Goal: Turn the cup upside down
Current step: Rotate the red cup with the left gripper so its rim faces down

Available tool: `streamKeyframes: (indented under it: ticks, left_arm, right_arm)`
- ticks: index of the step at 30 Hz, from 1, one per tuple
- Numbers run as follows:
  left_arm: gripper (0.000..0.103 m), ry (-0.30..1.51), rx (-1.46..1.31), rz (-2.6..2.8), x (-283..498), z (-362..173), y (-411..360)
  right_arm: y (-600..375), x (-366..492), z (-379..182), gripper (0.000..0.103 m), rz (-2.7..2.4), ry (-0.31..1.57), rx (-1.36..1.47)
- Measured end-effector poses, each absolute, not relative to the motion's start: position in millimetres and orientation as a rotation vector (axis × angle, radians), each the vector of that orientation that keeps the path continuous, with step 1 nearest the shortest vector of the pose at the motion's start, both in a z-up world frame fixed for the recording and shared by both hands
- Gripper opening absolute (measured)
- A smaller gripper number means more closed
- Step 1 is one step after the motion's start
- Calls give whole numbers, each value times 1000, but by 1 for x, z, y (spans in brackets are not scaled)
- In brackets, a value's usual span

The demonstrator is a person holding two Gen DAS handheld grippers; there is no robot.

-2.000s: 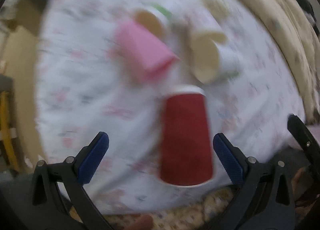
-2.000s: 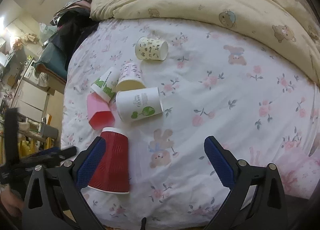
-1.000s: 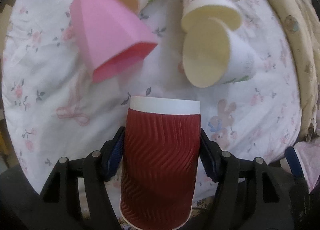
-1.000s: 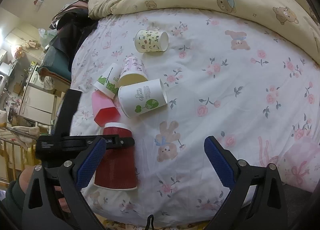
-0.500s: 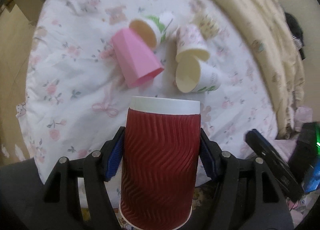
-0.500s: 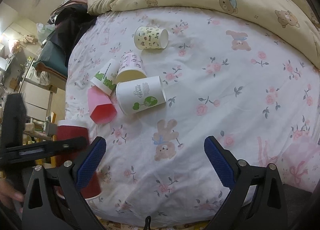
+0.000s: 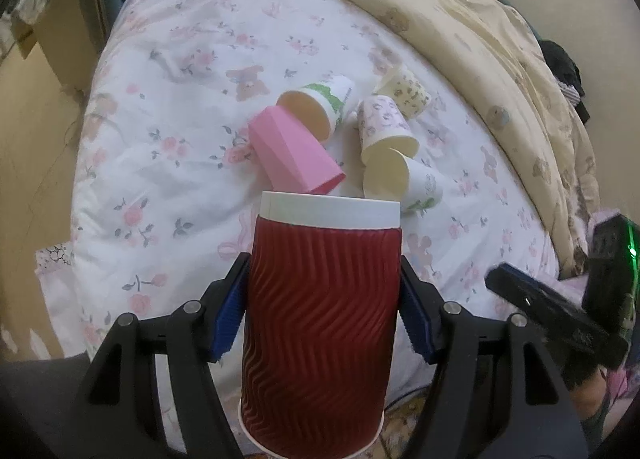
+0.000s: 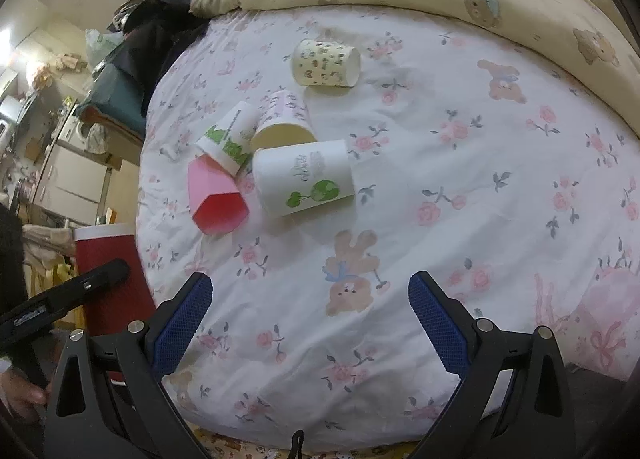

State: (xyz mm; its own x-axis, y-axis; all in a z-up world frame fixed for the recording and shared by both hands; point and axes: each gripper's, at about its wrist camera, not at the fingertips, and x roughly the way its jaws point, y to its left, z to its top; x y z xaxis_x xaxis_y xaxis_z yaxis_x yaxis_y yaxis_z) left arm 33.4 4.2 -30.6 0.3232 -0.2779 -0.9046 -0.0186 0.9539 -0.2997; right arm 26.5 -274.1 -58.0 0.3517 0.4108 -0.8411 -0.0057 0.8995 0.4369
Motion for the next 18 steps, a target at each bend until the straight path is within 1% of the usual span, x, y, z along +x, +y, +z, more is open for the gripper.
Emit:
streamKeyframes:
  ticks: [5,11,18]
  left_arm:
    - [65,1174,-286,-157,30,-25,9]
    - [65,1166,-368,-187,30,-25,14]
    - [65,1151,-325,-221,29,-22,-2]
  right_arm:
    - [-263,25,-56,101,385,1184,430]
    - [-240,25,-56,101,519,1210,436]
    - [-208,19,-59,101,714,1272,427]
